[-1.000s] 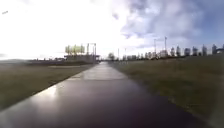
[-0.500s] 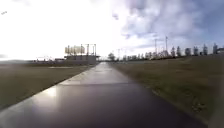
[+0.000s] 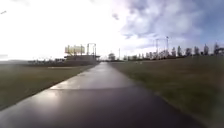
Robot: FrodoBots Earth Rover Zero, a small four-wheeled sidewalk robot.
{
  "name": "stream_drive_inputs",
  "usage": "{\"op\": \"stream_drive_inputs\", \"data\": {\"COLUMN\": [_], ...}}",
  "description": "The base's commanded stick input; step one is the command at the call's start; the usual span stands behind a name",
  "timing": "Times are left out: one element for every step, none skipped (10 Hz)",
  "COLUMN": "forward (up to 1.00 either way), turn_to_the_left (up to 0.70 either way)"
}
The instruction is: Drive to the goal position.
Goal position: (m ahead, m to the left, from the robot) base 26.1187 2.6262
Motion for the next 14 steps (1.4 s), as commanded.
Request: {"op": "stream_drive_inputs", "data": {"forward": [1.00, 1.00, 1.00, 1.00, 1.00, 1.00, 1.00, 1.00, 1.00, 1.00, 1.00, 1.00, 1.00, 1.00], "turn_to_the_left": [0.00, 0.00, 0.00, 0.00, 0.00, 0.00, 0.00, 0.00, 0.00, 0.00, 0.00, 0.00, 0.00, 0.00]}}
